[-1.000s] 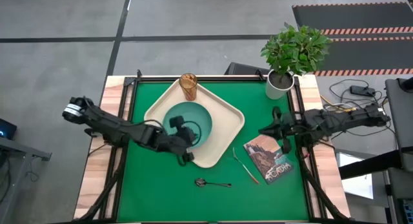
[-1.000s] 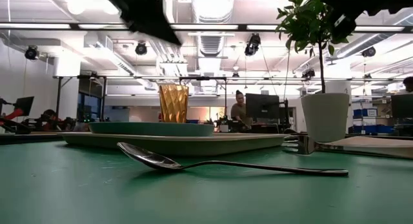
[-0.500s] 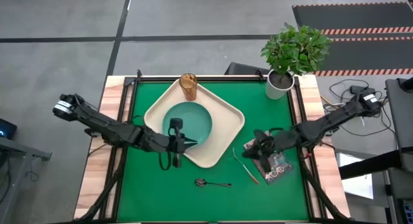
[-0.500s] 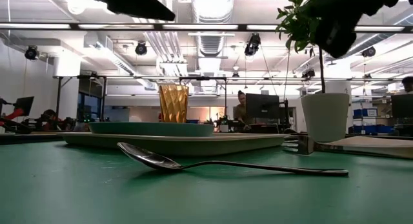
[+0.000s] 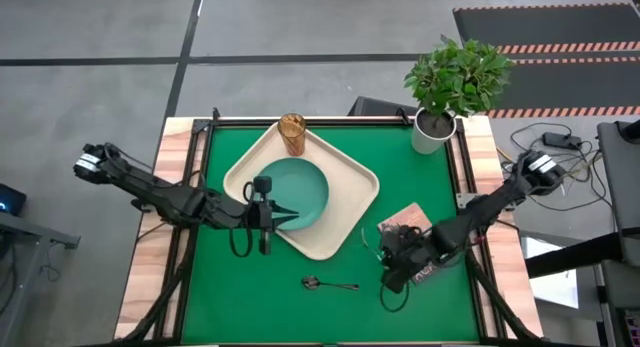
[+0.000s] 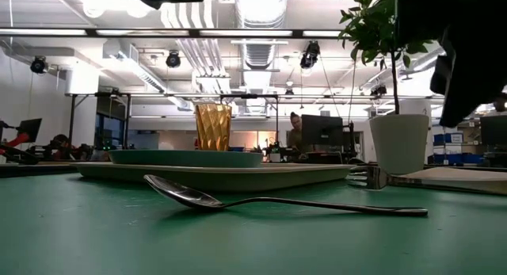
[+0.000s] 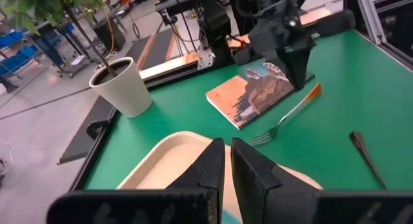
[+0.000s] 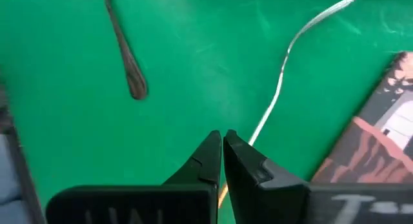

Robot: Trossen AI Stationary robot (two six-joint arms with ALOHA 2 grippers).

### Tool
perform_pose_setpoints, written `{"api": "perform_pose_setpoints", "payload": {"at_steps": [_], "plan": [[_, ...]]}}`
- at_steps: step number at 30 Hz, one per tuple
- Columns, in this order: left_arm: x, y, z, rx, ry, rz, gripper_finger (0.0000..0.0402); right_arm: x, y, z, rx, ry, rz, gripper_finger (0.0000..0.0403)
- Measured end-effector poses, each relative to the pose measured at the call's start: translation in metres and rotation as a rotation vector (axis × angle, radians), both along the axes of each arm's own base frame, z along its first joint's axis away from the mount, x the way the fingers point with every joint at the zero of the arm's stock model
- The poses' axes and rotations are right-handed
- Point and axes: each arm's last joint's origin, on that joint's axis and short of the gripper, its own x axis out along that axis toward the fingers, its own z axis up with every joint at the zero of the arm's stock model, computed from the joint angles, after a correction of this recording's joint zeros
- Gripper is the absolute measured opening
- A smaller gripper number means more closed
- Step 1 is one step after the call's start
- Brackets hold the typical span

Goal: Pick and place plate/cup/fork/spoon on tray
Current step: Put the orange fork on the white tray to the right of the green plate

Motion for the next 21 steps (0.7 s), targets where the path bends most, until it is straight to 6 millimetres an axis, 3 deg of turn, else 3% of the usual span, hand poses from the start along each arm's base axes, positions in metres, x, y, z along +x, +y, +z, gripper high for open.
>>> {"api": "perform_pose_setpoints", "payload": {"at_steps": [10,16,21], "plan": [[0.001,0.0,-0.001,0.028,0.009,-0.006,0.001,0.034,0.025,-0.007,-0.122,0.165,0.007,0.0017],[0.001,0.0,-0.001,0.028,0.008,-0.006,0.001,0.043,0.032,-0.011,-0.134,0.22,0.007,0.0078],[0.001,0.0,-0.001,0.027,0.008,-0.005,0.001,0.036,0.038,-0.015,-0.165,0.232,0.061,0.0141]]}}
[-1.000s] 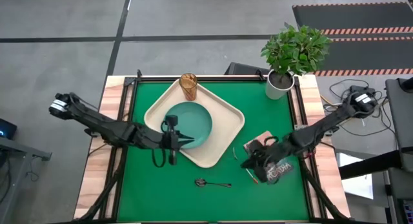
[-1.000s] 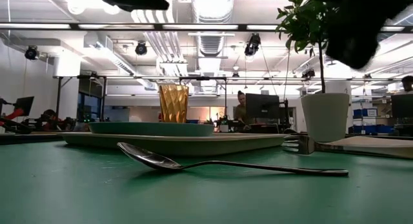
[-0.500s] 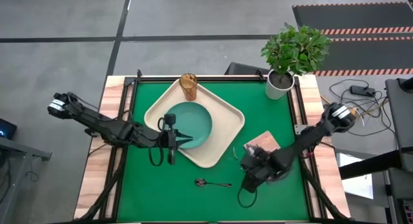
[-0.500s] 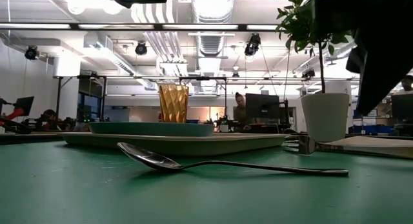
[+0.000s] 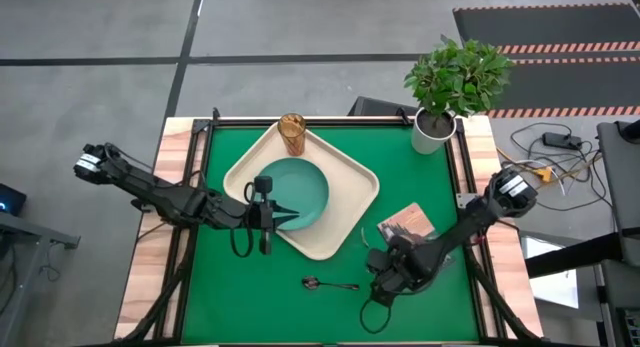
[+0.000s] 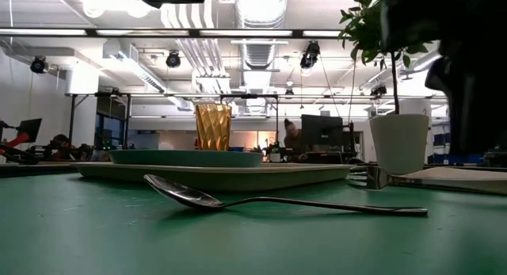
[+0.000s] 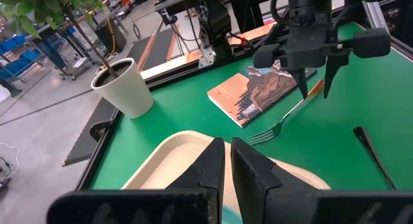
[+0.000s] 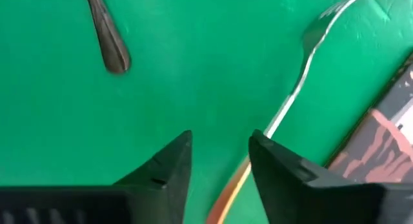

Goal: Pick and place plate/cup/fork/spoon on tray
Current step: Put the orange fork on the white tray to the right of the green plate

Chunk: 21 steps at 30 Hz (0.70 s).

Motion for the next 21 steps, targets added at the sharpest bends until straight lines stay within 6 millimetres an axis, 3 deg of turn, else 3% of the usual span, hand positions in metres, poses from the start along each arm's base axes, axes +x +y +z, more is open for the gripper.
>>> {"api": "perform_pose_setpoints", "payload": {"at_steps": [7,21], "plan": [[0.0,0.0,0.0,-0.001,-0.001,0.0,0.001,-0.02,0.007,-0.006,-0.141,-0.089,0.069,0.0187],[0.0,0.0,0.0,-0.003,-0.005,0.0,0.001,-0.044,0.002,-0.054,-0.235,-0.348,0.05,0.0191]]}}
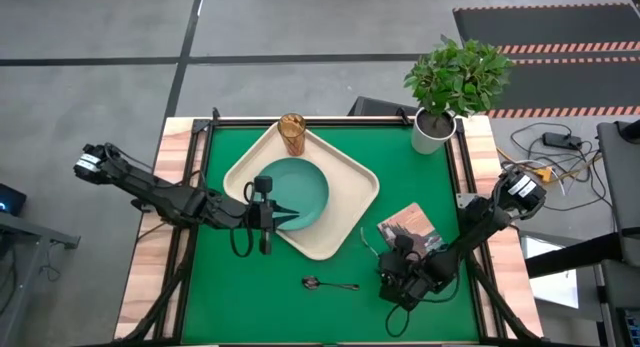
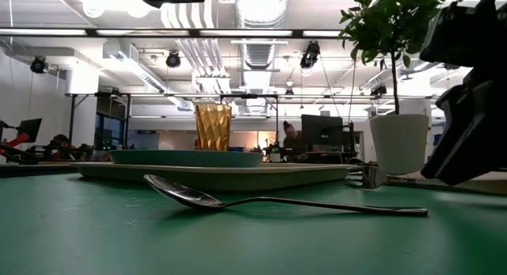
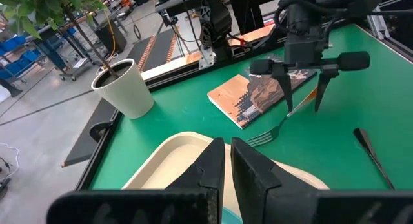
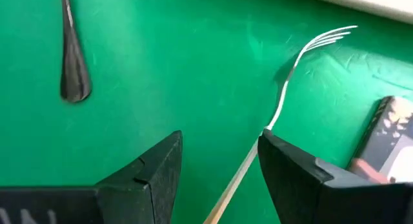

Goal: Pick and place plate/cup/fork/spoon on tray
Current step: Put the orange fork on the white tray to the right of the green plate

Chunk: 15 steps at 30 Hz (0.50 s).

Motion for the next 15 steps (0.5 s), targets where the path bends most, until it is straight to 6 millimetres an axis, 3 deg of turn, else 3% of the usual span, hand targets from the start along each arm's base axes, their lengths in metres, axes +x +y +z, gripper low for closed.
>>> {"api": "perform_pose_setpoints", "payload": {"at_steps": [5,11,15], "plan": [[0.0,0.0,0.0,0.0,0.0,0.0,0.001,-0.004,-0.004,-0.006,-0.018,0.003,-0.007,0.0191],[0.0,0.0,0.0,0.0,0.001,0.0,0.001,-0.001,-0.003,0.006,-0.028,-0.061,-0.01,0.0191],[0.0,0.0,0.0,0.0,0.001,0.0,0.001,-0.004,-0.006,0.003,-0.04,-0.056,-0.022,0.0183]]}}
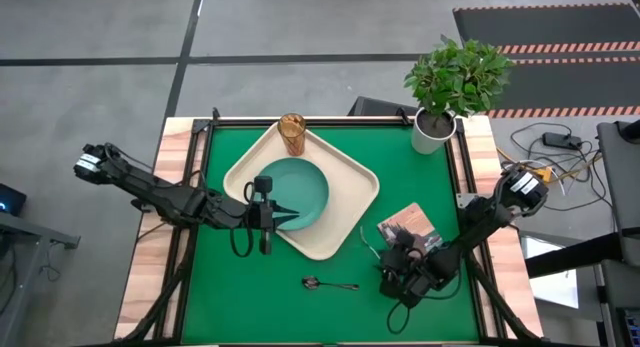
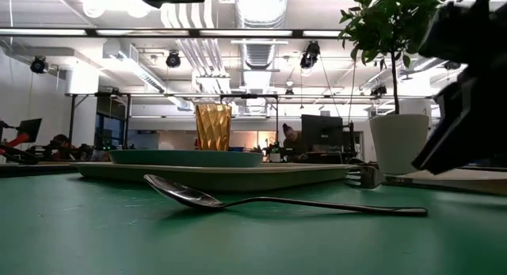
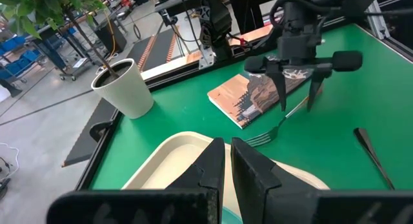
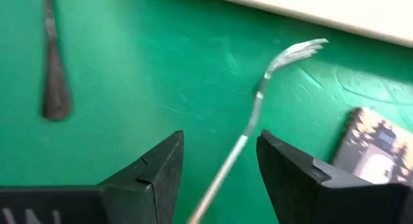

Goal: Pick and place plate/cup/fork/spoon on tray
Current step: Put the orange fork on the white tray to the right of the green plate

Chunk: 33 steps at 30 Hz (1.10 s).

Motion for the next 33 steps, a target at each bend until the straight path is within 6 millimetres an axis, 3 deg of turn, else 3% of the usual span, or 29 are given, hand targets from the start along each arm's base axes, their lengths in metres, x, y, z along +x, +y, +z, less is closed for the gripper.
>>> {"api": "perform_pose_setpoints", "payload": {"at_steps": [7,14,18,26,33], "plan": [[0.0,0.0,0.0,-0.001,0.0,0.0,0.001,-0.004,-0.004,-0.02,-0.012,0.019,-0.061,0.0134],[0.0,0.0,0.0,-0.001,0.0,0.0,0.001,-0.003,-0.003,-0.021,-0.023,0.025,-0.055,0.0021],[0.0,0.0,0.0,-0.004,-0.001,0.001,0.001,-0.003,-0.003,-0.02,-0.037,0.032,-0.033,0.0011],[0.006,-0.002,-0.004,-0.076,-0.005,0.022,0.001,-0.006,0.001,0.011,-0.056,-0.019,0.097,0.0009],[0.023,-0.009,-0.018,-0.192,-0.022,0.041,0.001,-0.003,0.003,0.044,-0.225,-0.194,0.195,0.0009]]}}
